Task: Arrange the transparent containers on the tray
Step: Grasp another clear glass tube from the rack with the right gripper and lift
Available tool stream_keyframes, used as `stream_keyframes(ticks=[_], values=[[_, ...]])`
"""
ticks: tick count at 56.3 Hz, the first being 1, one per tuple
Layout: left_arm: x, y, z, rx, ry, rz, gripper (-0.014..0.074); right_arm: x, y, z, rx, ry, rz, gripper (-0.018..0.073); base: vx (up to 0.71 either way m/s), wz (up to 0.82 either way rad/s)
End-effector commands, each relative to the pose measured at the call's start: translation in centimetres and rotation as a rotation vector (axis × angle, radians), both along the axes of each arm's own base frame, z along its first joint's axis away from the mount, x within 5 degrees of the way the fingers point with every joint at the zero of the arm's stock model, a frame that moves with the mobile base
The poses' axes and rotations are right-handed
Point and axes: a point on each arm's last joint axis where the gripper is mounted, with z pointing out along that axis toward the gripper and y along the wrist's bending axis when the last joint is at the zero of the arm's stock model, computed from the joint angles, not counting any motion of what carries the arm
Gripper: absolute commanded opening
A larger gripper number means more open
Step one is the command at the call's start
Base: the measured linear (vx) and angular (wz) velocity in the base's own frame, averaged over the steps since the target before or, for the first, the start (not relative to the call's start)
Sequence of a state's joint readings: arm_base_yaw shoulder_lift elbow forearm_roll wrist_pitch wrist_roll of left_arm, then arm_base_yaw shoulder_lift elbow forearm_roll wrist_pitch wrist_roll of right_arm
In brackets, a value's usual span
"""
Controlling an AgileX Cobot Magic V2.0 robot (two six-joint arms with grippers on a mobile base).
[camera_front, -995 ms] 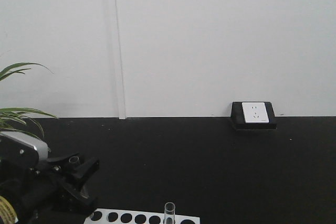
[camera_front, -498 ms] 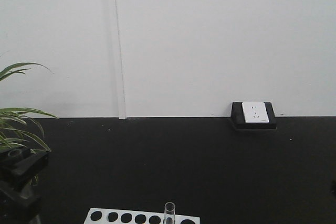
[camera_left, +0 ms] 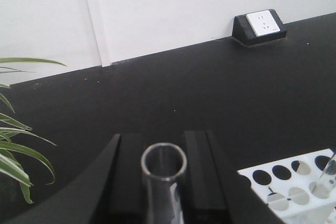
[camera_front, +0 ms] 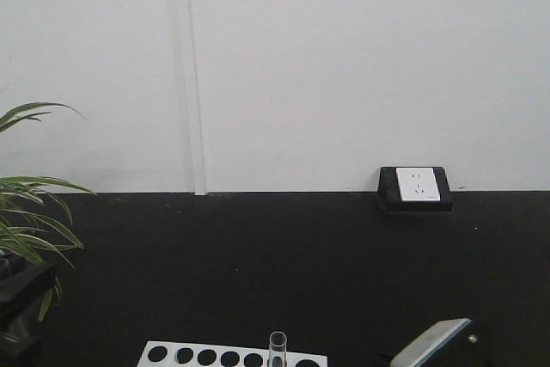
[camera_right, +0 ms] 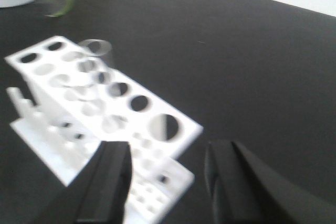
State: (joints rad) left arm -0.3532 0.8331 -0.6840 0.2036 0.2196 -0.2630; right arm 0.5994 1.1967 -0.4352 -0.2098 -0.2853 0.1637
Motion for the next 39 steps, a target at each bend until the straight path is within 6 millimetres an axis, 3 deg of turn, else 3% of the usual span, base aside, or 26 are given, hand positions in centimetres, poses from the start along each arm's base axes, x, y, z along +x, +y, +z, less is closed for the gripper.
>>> stream_keyframes(ticks=[1, 12, 39], values=[[-0.1, -0.2, 1.9, -0.049, -0.107, -0.019, 0.0111, 0.8, 2.1, 1.2, 0.092, -0.108, 0.07, 0.0472, 0.0, 0.0], [-0.1, -0.2, 1.9, -0.049, -0.106, -0.019, 0.0111, 2.3, 4.8, -0.1, 0.094, -0.089, 0.124, 0.0538, 0.0, 0.0], [-0.1, -0.2, 1.9, -0.049, -0.106, -0.019, 0.0111, 6.1, 8.1, -0.4, 0.136, -0.125, 0.136, 0.0534, 0.0, 0.0]])
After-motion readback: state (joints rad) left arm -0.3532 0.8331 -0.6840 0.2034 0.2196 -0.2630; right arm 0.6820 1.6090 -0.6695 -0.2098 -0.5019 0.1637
